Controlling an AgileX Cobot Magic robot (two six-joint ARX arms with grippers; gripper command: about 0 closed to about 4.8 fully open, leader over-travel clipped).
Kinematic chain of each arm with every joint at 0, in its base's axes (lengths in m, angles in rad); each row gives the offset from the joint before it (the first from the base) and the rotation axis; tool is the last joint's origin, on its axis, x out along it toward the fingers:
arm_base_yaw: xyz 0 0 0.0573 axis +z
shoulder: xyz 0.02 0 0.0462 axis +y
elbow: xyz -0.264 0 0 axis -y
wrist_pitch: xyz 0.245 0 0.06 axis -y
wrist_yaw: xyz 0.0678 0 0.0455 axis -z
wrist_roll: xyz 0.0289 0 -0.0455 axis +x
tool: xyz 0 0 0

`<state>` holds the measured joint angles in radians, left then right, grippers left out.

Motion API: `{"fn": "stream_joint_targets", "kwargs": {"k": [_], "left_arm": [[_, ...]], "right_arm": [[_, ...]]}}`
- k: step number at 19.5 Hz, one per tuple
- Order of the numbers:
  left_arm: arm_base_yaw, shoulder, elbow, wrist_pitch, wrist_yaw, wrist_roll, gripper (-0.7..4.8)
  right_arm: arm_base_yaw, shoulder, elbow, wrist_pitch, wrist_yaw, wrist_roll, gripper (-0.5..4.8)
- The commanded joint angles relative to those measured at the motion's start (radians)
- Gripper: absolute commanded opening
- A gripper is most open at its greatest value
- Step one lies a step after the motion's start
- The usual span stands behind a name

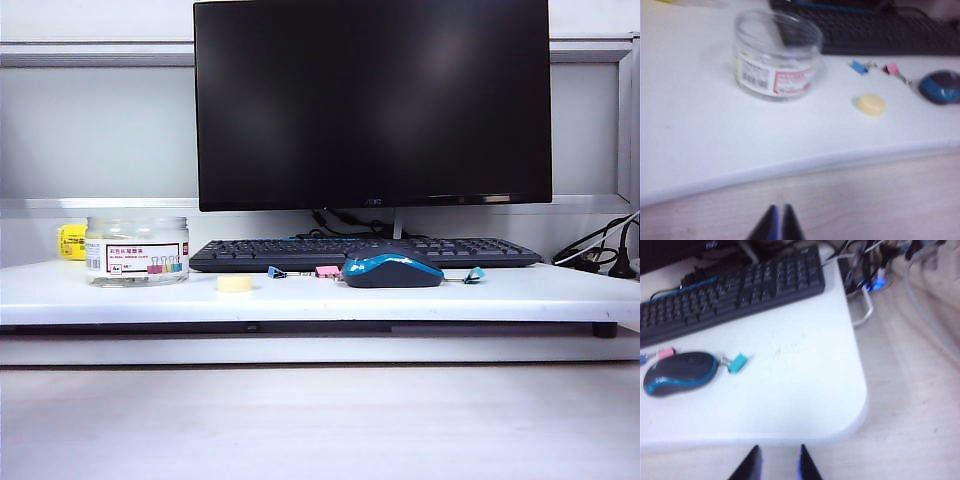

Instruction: Pick up the clips with the largest number of clips of the same color on the table and place them in a round transparent plastic box.

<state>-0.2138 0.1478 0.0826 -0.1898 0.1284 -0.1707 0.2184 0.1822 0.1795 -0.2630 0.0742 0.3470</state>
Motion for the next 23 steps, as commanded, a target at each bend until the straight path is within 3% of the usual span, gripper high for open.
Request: {"fn": "stream_joint_targets", "kwargs": {"k": [1,19,21,23], "left_arm": [[-0.001,0.001,-0.019,0.028,0.007,0.026,-0.05],[0.000,0.001,-0.078,0.027,-0.061,0.062,-0.05],[-0.001,0.001,-0.078,0.035,-0.061,0.060,-0.05],[0.000,0.001,-0.078,0.053,-0.061,0.108,-0.05]], "right_arm": [[0.000,0.000,-0.018,0.016,-0.013,-0.007,0.50],[0.000,0.000,-0.129,0.051,-0.047,-0.094,0.48],[0.000,0.002,-0.131,0.050,-0.047,-0.095,0.32],[0.000,0.002,-0.142,0.051,-0.047,-0.097,-0.05]]}}
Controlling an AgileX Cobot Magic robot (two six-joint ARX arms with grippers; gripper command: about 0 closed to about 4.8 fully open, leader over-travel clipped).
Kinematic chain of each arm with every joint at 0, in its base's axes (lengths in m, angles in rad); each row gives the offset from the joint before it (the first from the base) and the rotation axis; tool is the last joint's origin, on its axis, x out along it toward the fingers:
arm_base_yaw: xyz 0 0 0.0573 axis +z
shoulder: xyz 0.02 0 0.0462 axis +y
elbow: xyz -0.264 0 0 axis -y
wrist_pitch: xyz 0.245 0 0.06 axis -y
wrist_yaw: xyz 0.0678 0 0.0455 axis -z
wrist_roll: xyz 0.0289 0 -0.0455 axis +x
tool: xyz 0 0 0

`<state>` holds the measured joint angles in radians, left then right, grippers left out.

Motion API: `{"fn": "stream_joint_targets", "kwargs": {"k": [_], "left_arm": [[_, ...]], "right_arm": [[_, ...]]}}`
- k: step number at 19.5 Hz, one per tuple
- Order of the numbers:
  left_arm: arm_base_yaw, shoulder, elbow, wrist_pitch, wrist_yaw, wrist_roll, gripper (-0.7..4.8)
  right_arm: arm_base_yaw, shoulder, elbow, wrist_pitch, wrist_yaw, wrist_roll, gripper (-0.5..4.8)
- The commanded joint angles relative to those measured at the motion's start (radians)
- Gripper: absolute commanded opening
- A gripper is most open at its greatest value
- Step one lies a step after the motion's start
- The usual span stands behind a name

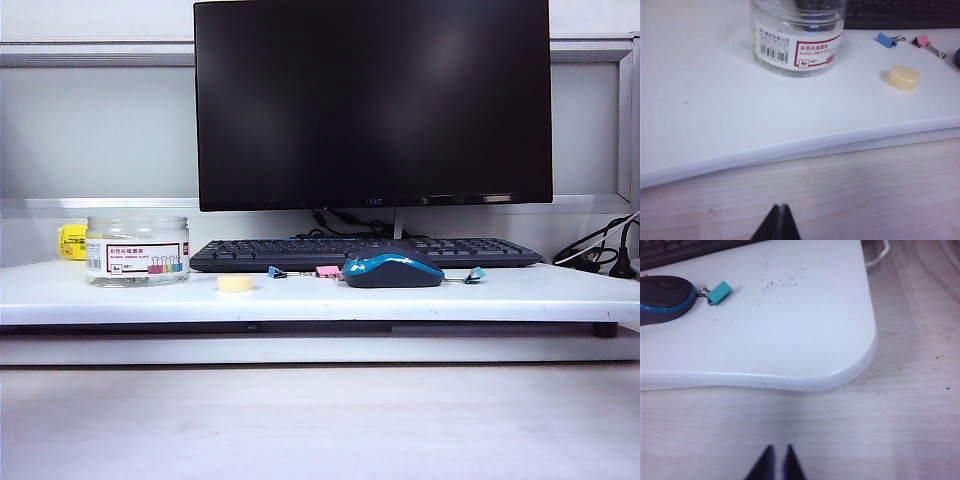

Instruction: Pick up the clips with the largest number of clips of the same color on the table and place them in a round transparent plastic box.

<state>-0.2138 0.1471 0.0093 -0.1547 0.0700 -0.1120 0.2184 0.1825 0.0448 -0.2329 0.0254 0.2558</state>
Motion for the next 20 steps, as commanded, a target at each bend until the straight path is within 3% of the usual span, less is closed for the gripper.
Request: {"fn": "stream_joint_targets", "kwargs": {"k": [1,7,12,14,15,16,20], "left_arm": [[-0.001,0.002,-0.005,0.053,-0.002,0.105,-0.05],[-0.001,0.002,-0.005,0.111,0.004,0.258,-0.05],[-0.001,0.002,-0.005,0.103,0.005,0.258,-0.05],[-0.001,0.002,-0.005,0.103,0.005,0.258,-0.05],[-0.001,0.002,-0.005,0.103,0.005,0.258,-0.05],[-0.001,0.002,-0.005,0.103,0.005,0.258,-0.05],[-0.001,0.002,-0.005,0.103,0.005,0.257,-0.05]], "right_arm": [[0.000,0.001,-0.015,0.028,0.002,-0.006,-0.05],[0.000,0.002,-0.018,0.028,-0.006,-0.006,-0.05],[0.000,0.002,-0.020,0.028,-0.016,-0.006,-0.05],[0.000,0.002,-0.020,0.028,0.031,-0.006,-0.05],[0.000,0.002,-0.020,0.027,0.089,-0.006,0.32],[-0.001,0.002,-0.020,0.025,0.117,-0.005,0.34],[-0.001,0.001,-0.020,0.070,0.127,-0.003,0.31]]}}
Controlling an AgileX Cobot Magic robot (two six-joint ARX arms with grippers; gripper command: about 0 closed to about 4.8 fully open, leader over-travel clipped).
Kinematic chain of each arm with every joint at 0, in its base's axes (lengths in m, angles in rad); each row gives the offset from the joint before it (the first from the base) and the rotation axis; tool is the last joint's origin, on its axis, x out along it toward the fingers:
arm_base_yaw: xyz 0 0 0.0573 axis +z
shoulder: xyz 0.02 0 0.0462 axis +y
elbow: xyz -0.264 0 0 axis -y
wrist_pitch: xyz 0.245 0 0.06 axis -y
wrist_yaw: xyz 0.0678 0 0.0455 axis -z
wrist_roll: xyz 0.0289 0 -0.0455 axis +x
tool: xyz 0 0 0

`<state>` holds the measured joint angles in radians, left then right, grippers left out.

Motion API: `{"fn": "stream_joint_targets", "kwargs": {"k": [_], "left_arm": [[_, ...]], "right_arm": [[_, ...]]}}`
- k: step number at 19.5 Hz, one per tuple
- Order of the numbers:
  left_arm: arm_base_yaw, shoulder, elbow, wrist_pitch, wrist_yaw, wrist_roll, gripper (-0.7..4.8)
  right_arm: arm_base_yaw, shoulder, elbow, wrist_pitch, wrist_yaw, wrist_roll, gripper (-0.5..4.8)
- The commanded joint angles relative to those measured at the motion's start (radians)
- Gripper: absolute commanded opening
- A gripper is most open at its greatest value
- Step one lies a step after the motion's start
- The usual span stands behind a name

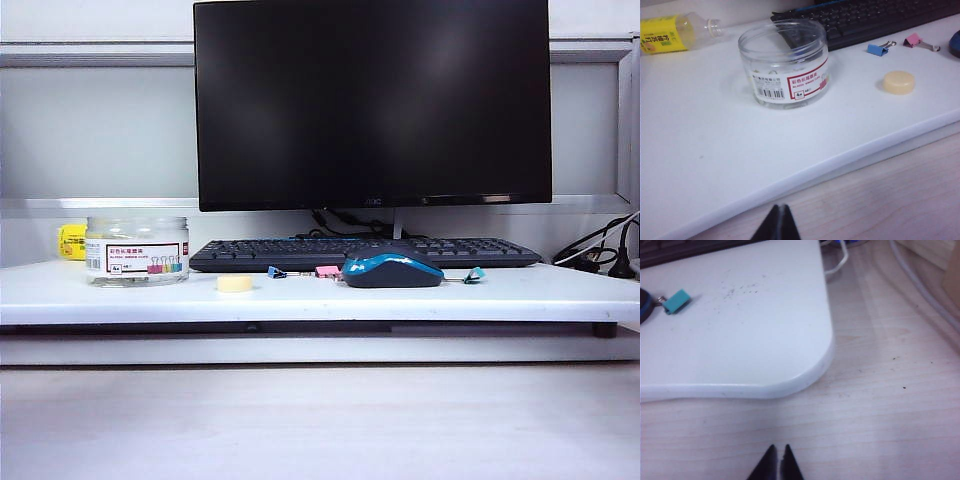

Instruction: Pick up the clips with the largest number of clips of the same color on the table and place them in a round transparent plastic box.

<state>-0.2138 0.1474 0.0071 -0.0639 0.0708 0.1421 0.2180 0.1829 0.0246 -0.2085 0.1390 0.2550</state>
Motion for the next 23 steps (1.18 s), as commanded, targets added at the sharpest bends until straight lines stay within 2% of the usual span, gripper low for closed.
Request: {"fn": "stream_joint_targets", "kwargs": {"k": [1,3,4,10,12,16,23], "left_arm": [[-0.001,0.001,-0.002,0.012,0.005,0.004,-0.05],[-0.001,0.001,-0.002,0.012,0.005,0.004,-0.05],[-0.001,0.001,-0.002,0.012,0.005,0.004,-0.05],[0.000,0.001,-0.002,0.004,0.003,-0.018,-0.05],[0.000,0.000,-0.003,0.007,-0.032,-0.053,-0.05],[0.000,0.000,-0.003,0.017,-0.120,-0.057,-0.05],[0.000,0.000,-0.003,0.121,-0.138,-0.042,-0.05]], "right_arm": [[0.000,0.000,0.000,0.055,0.019,-0.024,0.30],[0.001,0.001,0.000,0.063,0.017,-0.172,-0.05],[0.001,0.001,0.000,0.055,0.016,-0.237,-0.05],[0.002,0.001,-0.014,0.019,-0.011,-0.273,-0.05],[0.002,0.005,-0.014,0.019,-0.029,-0.290,-0.05],[0.002,0.004,-0.015,0.034,-0.047,-0.297,-0.05],[0.001,0.004,-0.015,0.108,-0.093,-0.314,-0.05]]}}
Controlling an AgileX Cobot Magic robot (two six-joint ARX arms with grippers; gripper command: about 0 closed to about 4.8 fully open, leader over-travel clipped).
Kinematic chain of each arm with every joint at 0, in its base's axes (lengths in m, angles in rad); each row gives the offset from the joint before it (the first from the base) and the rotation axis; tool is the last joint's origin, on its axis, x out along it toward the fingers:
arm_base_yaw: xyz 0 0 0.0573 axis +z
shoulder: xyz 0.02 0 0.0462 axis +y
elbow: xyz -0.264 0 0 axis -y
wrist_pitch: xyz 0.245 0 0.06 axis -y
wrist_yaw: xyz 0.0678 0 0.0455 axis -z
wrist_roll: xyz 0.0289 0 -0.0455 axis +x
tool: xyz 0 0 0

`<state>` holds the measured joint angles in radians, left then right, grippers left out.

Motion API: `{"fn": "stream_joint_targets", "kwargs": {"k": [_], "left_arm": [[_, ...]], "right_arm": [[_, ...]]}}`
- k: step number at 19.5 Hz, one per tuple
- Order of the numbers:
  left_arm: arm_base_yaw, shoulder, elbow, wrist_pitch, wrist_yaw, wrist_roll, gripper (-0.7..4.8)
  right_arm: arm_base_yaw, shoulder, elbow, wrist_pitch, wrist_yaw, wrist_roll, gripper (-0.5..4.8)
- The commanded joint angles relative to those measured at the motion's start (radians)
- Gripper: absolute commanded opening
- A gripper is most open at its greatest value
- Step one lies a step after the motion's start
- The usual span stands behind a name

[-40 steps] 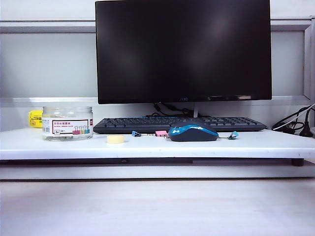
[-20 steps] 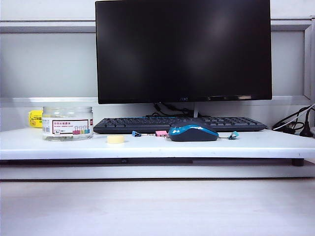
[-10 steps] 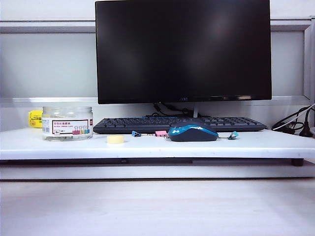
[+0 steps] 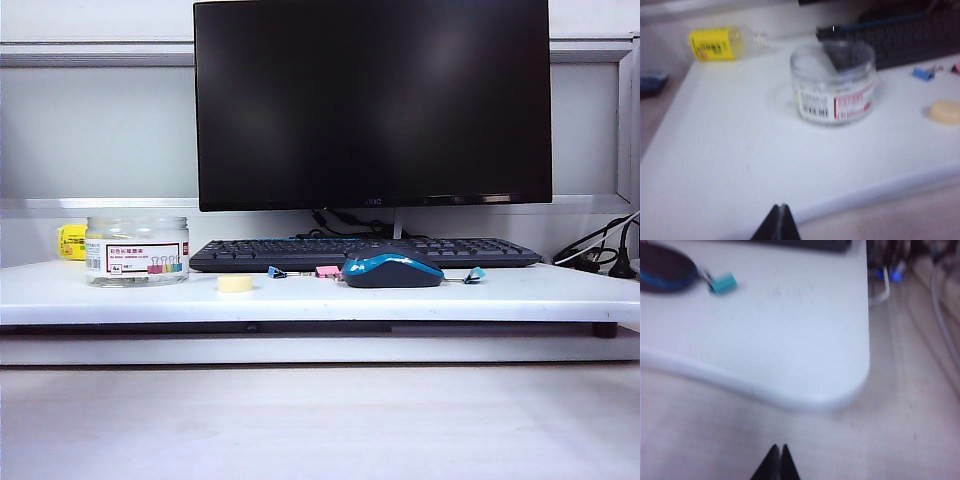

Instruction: Pick up the clips with the largest number of clips of the same color on the table and place them in a round transparent plastic box.

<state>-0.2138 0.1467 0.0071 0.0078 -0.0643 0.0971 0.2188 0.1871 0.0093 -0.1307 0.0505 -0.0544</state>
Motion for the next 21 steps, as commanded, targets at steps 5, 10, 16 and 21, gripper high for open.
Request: {"fn": "stream_joint_targets", "kwargs": {"k": [5,10,16,21], "left_arm": [[0.000,0.000,-0.003,0.035,0.134,0.000,-0.05],[0.000,0.001,-0.003,-0.027,0.159,0.000,-0.06],[0.000,0.001,-0.002,-0.046,0.158,0.000,-0.05],[0.000,0.001,-0.002,-0.062,0.158,0.000,-0.05]], "right_arm": [[0.000,0.000,0.000,0.014,-0.029,-0.002,-0.05],[-0.001,0.000,0.000,-0.024,-0.035,-0.002,-0.05],[-0.001,0.000,0.000,-0.050,-0.035,0.029,-0.04],[-0.001,0.000,0.000,-0.050,-0.027,0.028,-0.04]]}}
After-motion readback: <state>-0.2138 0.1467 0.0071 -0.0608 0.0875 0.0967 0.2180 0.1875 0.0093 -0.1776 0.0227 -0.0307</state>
